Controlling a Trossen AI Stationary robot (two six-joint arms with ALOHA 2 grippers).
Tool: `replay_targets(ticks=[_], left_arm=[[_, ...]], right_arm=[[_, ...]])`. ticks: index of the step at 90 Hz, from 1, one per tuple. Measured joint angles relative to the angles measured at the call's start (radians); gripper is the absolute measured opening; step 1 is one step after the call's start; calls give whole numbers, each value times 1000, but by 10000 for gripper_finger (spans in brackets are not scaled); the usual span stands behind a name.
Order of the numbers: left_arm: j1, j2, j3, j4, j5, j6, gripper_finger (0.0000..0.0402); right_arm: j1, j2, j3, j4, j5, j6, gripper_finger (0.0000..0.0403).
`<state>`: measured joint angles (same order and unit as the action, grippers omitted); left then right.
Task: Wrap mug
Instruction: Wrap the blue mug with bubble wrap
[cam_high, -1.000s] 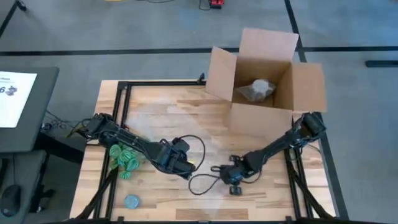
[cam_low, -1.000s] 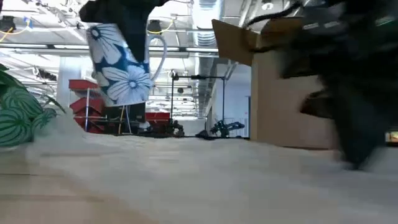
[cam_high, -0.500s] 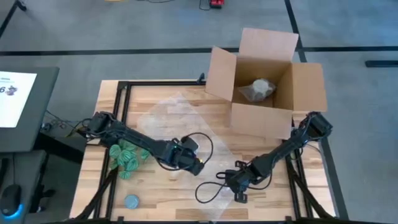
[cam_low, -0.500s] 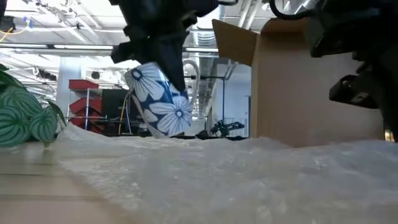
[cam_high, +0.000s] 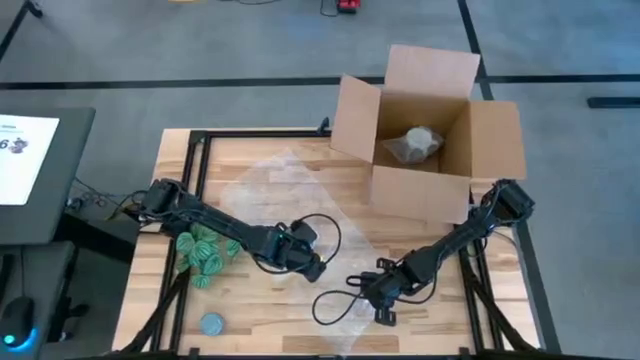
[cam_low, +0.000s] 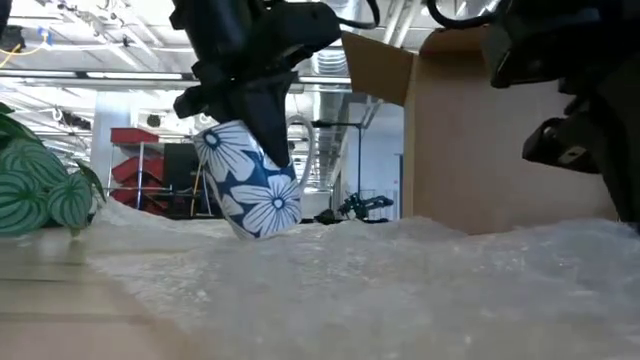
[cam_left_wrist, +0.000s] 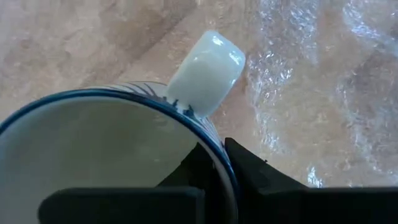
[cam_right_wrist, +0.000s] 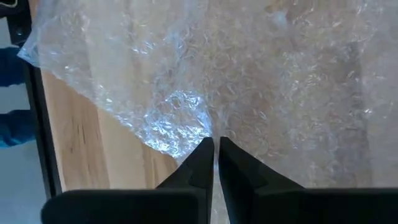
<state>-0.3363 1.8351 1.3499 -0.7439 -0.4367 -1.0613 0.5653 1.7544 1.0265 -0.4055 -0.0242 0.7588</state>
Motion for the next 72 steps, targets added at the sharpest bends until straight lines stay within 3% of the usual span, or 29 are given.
replay_targets(ticks=[21,35,48,63,72], left_arm=[[14,-1,0,4,0,-4,100],[29,-4,0,2,67,0,140],[36,-62,0,-10,162,18,149],[59,-176,1,-58,175,-72,146],[100,-244,2,-192,142,-97,144]], right_arm=[[-12,0,0,0,0,1,11],[-11,0,0,0,-1,1,11],[0,-15,0,-31,-12,5,11],[5,-68,1,-67,-31,34,12],[4,-96,1,-61,-31,31,11]])
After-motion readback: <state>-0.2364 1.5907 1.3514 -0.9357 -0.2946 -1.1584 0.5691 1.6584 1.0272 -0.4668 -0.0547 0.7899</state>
